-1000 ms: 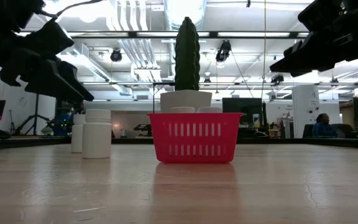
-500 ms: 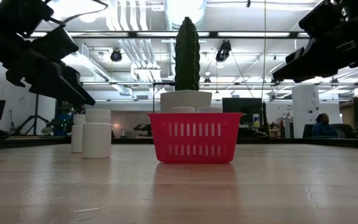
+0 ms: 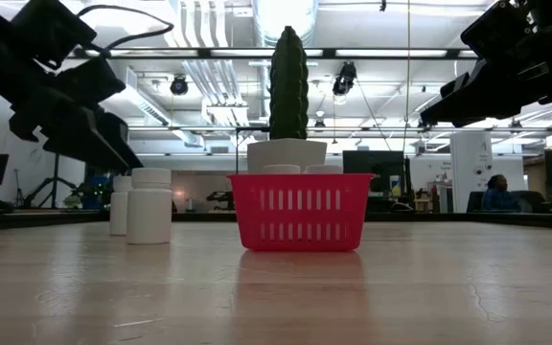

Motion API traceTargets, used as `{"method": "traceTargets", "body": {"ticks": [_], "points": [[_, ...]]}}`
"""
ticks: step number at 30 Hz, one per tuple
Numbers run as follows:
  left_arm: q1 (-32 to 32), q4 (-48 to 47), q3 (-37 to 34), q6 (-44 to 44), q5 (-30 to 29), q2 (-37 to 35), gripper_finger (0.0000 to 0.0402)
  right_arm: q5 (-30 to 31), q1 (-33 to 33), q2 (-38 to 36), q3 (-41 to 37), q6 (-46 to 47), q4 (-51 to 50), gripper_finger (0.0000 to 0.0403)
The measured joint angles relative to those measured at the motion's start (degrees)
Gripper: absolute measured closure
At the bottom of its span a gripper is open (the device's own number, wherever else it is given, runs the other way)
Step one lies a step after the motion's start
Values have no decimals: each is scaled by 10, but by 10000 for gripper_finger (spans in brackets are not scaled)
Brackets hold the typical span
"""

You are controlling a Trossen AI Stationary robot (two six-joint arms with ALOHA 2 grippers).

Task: Pick and place pill bottles into a basket
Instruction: Put the white pill bottle into the red bin

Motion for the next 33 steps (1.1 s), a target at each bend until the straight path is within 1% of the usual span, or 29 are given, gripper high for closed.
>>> {"method": "traceTargets", "body": {"ticks": [13,20,27,33], "points": [[5,-3,-1,-3,10,45,100,0,0,0,0,0,0,394],[5,32,-1,-2,9,82,100,0,0,0,0,0,0,394],[9,48,-1,-3,9,118,100,0,0,0,0,3,0,394],[9,61,1,-4,9,128,100,0,0,0,0,4,0,394]]}}
